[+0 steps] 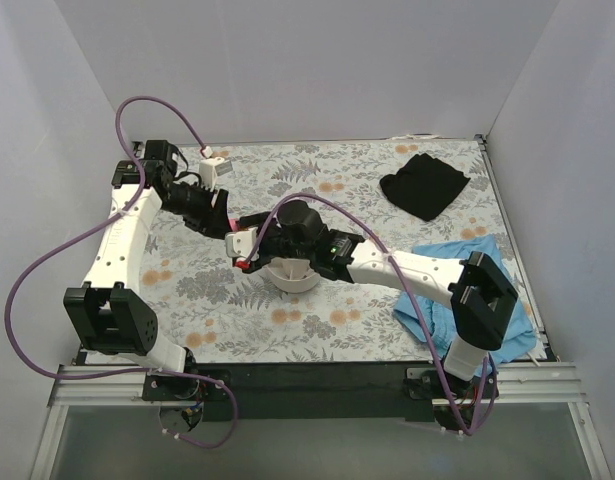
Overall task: Sort the stationery into containers
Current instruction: Place the stationery in the storage box.
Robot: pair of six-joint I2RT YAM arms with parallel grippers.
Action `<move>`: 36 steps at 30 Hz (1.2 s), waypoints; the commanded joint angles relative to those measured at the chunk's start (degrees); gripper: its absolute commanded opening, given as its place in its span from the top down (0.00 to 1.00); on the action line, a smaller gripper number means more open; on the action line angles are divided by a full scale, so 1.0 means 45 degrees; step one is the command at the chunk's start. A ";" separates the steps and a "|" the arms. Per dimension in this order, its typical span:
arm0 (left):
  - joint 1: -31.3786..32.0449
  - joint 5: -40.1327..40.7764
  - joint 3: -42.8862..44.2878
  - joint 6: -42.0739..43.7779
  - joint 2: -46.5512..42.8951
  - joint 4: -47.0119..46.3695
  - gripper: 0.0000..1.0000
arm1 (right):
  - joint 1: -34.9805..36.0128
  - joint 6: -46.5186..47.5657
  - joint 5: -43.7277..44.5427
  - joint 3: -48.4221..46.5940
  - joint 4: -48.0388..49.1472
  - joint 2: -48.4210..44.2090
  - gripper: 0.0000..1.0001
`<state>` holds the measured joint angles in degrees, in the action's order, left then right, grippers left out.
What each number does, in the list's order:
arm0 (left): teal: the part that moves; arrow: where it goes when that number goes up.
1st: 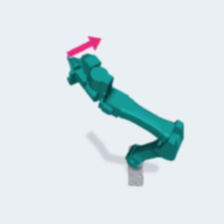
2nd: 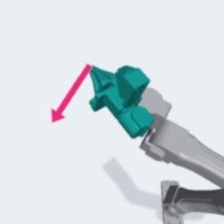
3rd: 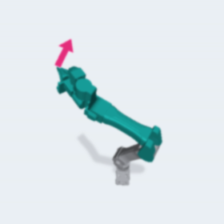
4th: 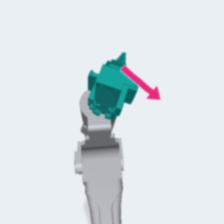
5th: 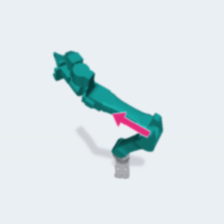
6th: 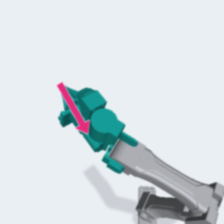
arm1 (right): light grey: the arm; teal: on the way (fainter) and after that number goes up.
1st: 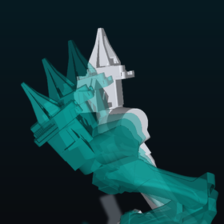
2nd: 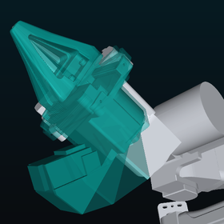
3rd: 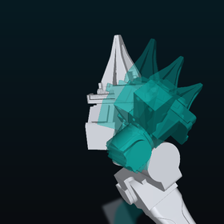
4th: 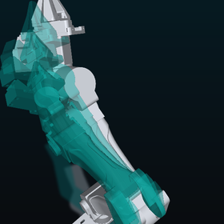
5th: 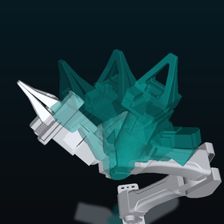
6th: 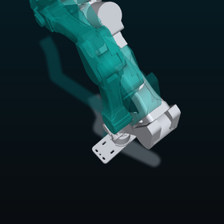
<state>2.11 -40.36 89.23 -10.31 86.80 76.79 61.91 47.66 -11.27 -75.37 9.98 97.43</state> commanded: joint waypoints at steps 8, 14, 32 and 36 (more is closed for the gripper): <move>0.0059 -0.0699 -0.0024 0.0044 -0.0618 0.0669 1.00 | 0.0168 -0.0512 0.0961 -0.1296 0.1103 0.0712 0.32; 0.0059 -0.0855 0.0034 0.0024 -0.0579 0.0669 1.00 | 0.0324 -0.0279 0.1175 -0.1414 0.0986 0.1064 0.34; 0.0058 -0.0739 0.0502 -0.0442 -0.0559 0.0416 0.70 | 0.0344 -0.0591 0.1566 -0.1045 0.0947 0.0752 0.99; 0.0039 -0.0446 0.1166 -0.0775 -0.1512 -0.0559 0.53 | 0.0285 -0.0766 0.1898 -0.0538 0.1005 0.0324 0.99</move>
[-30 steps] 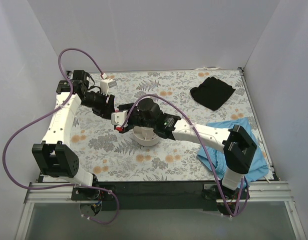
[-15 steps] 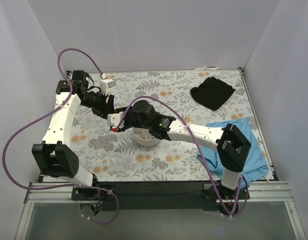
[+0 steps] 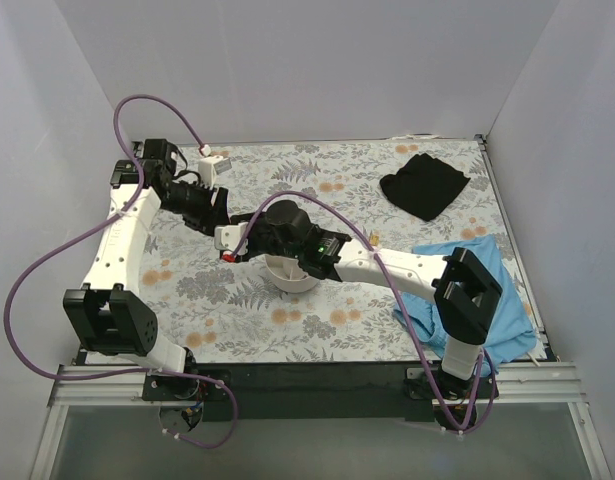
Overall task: Sort the stationery into containers
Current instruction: Place the stationery in the storage box.
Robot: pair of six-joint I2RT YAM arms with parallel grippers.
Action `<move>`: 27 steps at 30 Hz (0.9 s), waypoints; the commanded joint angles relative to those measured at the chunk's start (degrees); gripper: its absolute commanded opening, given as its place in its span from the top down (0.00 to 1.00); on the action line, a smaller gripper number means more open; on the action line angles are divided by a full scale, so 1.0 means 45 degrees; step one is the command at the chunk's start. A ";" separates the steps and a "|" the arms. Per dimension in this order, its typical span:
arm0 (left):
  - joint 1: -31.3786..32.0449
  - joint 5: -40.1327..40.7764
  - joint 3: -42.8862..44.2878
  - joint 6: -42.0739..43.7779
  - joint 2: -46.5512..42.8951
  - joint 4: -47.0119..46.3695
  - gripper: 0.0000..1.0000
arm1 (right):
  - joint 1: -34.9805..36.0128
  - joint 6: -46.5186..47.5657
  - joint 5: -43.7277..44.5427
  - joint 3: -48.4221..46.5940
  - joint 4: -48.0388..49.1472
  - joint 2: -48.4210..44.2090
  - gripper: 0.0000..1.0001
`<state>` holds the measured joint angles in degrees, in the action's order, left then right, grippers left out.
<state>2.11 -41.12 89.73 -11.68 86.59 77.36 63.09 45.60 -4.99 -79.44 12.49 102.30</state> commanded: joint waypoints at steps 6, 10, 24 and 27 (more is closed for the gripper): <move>0.0039 0.1110 0.1095 -0.0821 -0.2619 -0.2210 0.39 | -0.0659 -0.2025 0.0934 0.0739 0.0505 -0.1618 0.99; 0.0039 0.2046 0.0315 -0.1424 -0.3885 -0.3883 0.34 | -0.1361 -0.3119 0.0993 0.0895 0.0505 -0.1991 0.99; 0.0039 0.6442 -0.6776 -0.4862 -0.7583 -1.1078 0.20 | -0.4352 -1.3746 0.1365 0.1030 0.0816 -0.3084 0.99; 0.0039 0.6657 -0.6952 -0.5293 -0.7192 -1.1078 0.20 | -0.4333 -1.4196 0.0759 0.1693 0.2007 -0.3493 0.99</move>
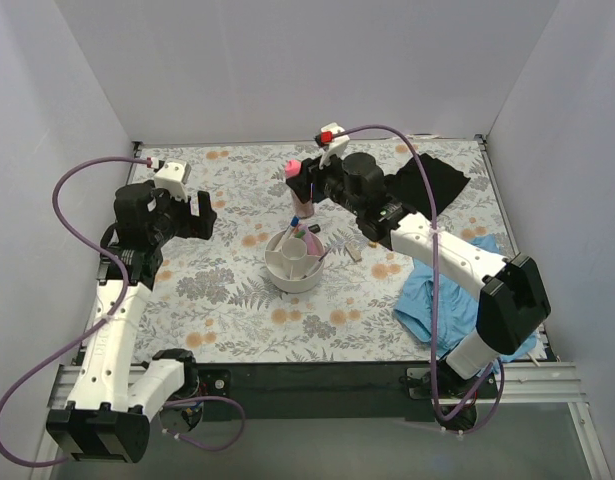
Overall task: Sort the stationery into containers
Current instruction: Place the stationery in the storage box.
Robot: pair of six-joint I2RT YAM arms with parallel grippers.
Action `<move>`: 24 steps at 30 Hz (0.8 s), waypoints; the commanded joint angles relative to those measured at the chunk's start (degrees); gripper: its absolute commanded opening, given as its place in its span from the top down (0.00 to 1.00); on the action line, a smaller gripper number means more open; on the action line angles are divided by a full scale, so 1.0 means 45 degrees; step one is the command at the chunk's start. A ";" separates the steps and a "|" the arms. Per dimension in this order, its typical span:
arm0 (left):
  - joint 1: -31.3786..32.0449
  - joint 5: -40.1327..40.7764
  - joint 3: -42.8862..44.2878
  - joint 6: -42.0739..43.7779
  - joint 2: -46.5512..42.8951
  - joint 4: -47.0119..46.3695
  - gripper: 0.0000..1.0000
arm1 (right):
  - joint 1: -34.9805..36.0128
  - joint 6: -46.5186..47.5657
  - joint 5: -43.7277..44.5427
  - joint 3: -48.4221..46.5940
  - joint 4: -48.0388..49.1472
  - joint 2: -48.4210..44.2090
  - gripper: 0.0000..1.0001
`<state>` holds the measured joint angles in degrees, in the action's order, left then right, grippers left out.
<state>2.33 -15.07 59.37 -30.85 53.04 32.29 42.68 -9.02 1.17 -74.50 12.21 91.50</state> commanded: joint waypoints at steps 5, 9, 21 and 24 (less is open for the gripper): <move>-0.0009 0.1587 -0.0770 -0.1580 0.0772 -0.1570 0.21 | 0.0827 -0.0599 -0.0319 0.2897 0.5054 -0.2382 0.99; -0.0009 0.1163 -0.1492 -0.1816 0.1299 -0.2000 0.21 | 0.1569 0.1901 -0.0318 0.5670 0.9691 -0.3145 0.99; -0.0010 0.1122 -0.1788 -0.1134 0.1672 -0.2255 0.22 | 0.1747 0.3332 -0.0631 0.7454 1.3204 -0.2386 0.99; -0.0009 0.1103 -0.1924 -0.1055 0.1535 -0.2021 0.22 | 0.1747 0.2885 -0.0611 0.7473 1.3400 -0.2054 0.99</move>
<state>2.33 -10.87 51.09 -37.23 62.06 23.51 50.61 4.80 -1.76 -40.34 62.83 80.90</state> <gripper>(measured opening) 0.783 0.531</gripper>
